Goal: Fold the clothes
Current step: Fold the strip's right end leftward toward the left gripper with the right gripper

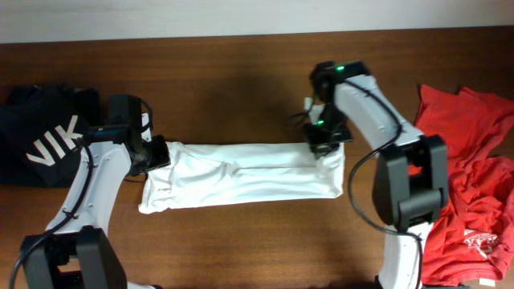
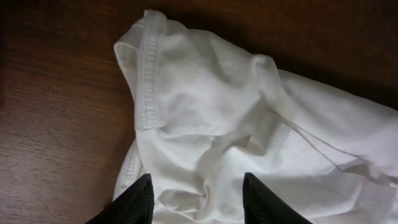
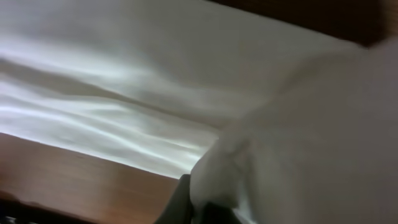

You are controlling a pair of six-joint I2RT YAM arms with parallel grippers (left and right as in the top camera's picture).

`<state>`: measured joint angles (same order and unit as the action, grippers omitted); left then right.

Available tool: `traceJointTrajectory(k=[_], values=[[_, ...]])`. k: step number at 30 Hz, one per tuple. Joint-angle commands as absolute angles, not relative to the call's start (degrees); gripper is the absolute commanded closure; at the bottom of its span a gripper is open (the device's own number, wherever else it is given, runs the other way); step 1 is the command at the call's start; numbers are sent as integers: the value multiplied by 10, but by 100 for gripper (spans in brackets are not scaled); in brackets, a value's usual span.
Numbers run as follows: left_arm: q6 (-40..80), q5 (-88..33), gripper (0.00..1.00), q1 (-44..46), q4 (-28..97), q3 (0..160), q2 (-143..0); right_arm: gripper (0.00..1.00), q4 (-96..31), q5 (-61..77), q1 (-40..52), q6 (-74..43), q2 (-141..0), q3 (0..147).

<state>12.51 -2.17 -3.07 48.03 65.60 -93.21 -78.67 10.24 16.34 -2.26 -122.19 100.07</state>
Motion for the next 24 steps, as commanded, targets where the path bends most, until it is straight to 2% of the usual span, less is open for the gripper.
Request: traceJointTrajectory(k=[1, 12, 24], values=[[124, -28, 54, -32, 481, 658, -929, 95, -767, 114, 214, -65, -1205, 1009], [124, -28, 54, -32, 485, 658, -929, 94, -721, 131, 288, -66, -1214, 1009], [124, -28, 54, -32, 485, 658, -929, 94, -710, 146, 310, -76, -1214, 1009]])
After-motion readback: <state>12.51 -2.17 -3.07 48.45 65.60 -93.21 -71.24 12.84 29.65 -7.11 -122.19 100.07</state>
